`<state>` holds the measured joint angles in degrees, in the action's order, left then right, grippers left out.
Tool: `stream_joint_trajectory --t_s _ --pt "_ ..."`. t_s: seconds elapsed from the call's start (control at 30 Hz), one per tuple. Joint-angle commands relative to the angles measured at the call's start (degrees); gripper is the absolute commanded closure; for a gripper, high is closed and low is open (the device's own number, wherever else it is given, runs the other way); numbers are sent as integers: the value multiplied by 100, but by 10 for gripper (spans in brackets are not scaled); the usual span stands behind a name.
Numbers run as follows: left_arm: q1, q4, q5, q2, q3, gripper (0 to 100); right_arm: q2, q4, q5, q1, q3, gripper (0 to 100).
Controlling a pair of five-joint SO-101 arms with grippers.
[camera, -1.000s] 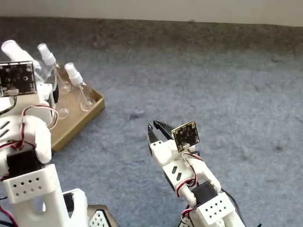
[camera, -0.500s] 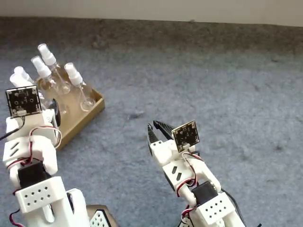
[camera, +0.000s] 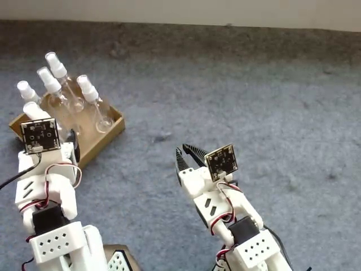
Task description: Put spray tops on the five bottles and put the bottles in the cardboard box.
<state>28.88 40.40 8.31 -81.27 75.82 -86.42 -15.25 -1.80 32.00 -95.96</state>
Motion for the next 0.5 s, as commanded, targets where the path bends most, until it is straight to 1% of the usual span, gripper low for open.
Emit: stream_joint_trajectory --t_s 0.0,0.17,0.33,0.47 --pt "-84 -149 53 -330 259 873 -31 -13 62 57 -752 940" --pt "-75 -220 35 -725 646 873 -31 -13 62 57 -752 940" --pt "-75 -993 44 -919 1165 873 -31 -13 62 57 -752 940" --pt "-66 -1046 35 -919 1226 874 -31 -13 62 57 -752 940"
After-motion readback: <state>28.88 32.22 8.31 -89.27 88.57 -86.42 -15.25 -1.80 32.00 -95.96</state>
